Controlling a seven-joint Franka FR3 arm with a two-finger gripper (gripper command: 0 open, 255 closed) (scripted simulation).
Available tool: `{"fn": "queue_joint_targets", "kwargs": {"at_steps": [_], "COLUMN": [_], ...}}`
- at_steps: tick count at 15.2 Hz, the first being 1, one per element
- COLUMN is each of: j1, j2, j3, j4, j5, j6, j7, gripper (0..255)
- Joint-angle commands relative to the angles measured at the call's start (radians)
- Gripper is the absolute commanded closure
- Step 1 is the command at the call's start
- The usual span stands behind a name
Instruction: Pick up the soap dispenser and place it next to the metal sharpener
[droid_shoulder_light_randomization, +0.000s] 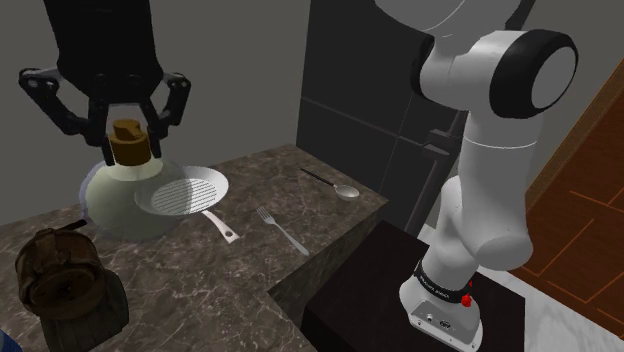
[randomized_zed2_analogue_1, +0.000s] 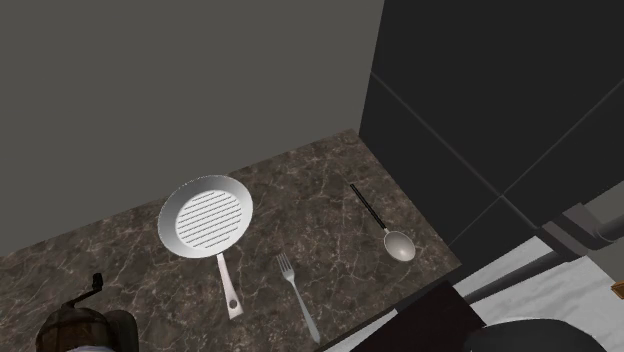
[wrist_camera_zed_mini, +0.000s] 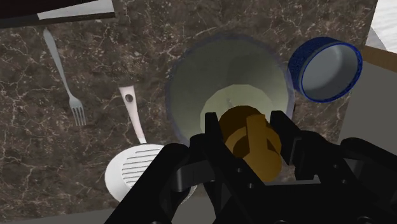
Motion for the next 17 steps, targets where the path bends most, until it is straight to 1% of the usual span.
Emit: {"fn": "queue_joint_targets", "kwargs": {"at_steps": [1, 2, 3, 9, 17], "j1": [0.068, 0.105, 0.112, 0.067, 0.034], "j2": [0.094, 0.137, 0.143, 0.082, 0.037], "j3": [0.011, 0.013, 0.010, 0.013, 0.013], "j4": [0.136, 0.200, 0.210, 0.032, -0.142], "j5": [-0.052, -0.075, -0.078, -0.046, -0.024], "j6": [-0.054, -0.079, -0.083, 0.036, 0.168], "j7": [0.050, 0.070, 0.072, 0.075, 0.078], "gripper": [255, 255, 255, 255, 255]}}
